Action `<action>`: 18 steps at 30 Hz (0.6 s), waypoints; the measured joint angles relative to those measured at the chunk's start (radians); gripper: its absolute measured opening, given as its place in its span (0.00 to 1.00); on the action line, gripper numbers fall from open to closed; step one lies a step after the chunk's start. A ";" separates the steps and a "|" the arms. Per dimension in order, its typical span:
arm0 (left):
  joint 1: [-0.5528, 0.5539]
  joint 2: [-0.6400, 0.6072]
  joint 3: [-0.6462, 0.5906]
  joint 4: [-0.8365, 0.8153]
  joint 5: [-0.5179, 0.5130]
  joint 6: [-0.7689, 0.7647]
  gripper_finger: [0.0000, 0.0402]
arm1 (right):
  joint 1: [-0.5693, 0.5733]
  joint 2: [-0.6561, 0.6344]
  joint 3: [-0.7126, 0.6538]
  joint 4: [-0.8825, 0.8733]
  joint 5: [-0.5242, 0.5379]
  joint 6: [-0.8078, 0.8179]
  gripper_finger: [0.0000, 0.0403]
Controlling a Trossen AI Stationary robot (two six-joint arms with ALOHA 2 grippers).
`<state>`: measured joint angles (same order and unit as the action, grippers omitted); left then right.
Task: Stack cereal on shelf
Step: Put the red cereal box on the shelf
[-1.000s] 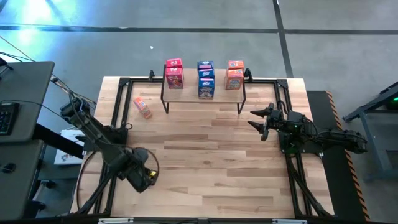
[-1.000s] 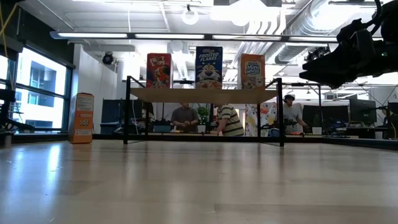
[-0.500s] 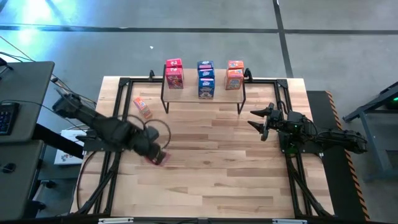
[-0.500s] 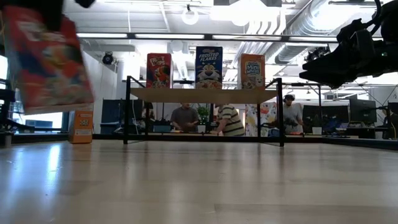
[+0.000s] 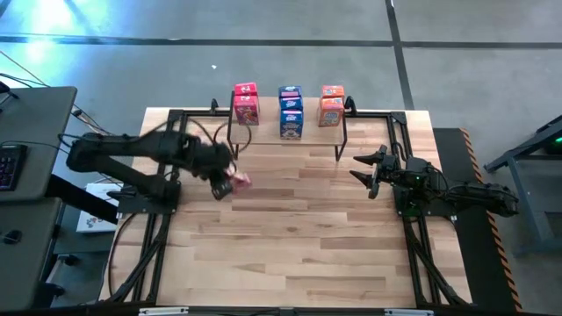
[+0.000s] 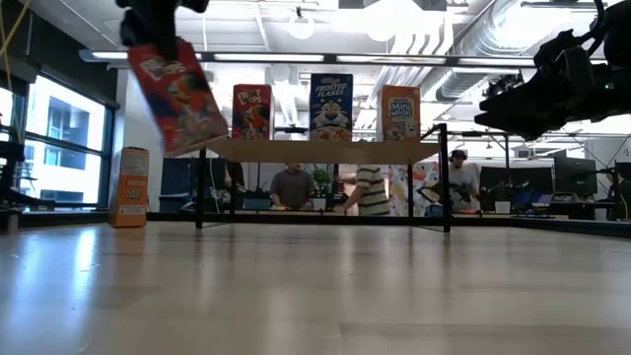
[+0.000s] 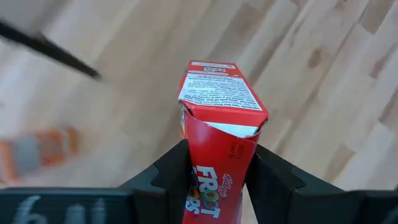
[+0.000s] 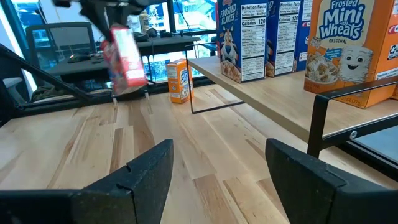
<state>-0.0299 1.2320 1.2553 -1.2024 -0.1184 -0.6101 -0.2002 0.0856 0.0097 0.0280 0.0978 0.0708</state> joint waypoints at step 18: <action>0.349 0.048 0.289 -0.061 -0.005 0.659 0.32 | 0.000 0.000 0.000 0.000 0.000 0.000 0.62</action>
<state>0.3189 1.2800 1.5442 -1.2635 -0.1230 0.0494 -0.2002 0.0856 0.0097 0.0282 0.0980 0.0708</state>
